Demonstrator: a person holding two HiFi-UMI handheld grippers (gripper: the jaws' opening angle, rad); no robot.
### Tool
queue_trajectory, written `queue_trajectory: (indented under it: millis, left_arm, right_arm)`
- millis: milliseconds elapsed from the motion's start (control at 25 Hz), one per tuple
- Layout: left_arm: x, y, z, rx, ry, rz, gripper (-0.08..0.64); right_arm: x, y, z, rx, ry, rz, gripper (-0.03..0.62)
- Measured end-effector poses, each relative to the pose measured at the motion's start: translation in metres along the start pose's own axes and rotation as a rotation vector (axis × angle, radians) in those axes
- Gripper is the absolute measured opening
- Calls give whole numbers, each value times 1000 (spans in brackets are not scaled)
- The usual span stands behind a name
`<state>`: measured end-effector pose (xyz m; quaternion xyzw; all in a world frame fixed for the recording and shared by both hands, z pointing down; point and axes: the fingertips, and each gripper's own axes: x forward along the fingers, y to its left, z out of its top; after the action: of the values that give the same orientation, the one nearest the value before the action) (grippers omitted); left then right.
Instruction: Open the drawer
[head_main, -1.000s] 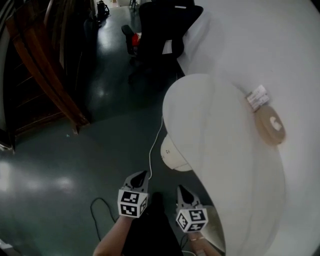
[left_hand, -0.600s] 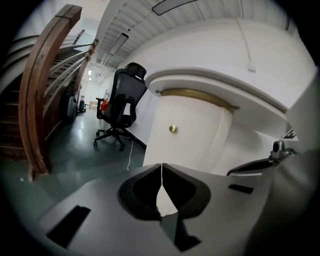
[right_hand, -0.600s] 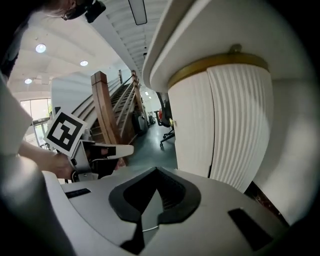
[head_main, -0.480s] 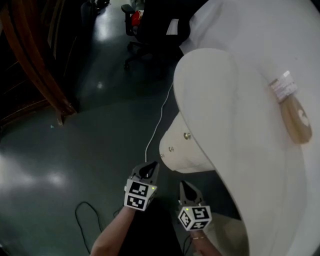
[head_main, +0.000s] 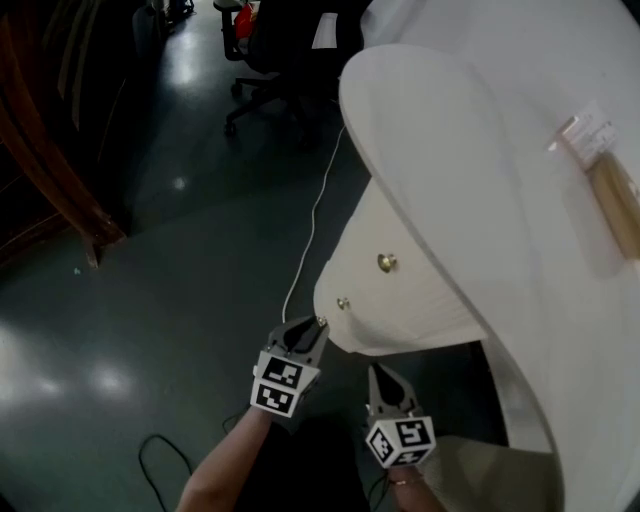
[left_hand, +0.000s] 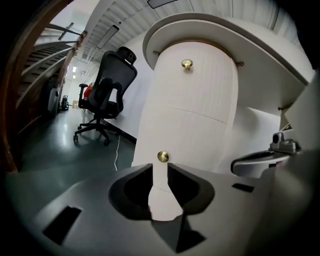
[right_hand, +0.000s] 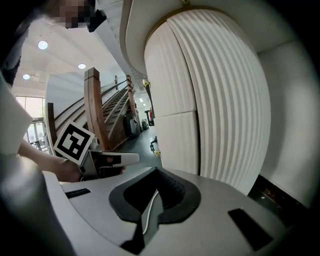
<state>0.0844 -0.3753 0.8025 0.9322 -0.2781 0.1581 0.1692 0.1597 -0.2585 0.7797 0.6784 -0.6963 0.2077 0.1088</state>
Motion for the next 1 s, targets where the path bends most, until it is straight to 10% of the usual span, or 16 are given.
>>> queue_trajectory:
  millis: [1000]
  left_arm:
    - [65,-4,12,143,-66,-112,104]
  right_arm:
    - [19,-42,-21,6,-96,-102,3]
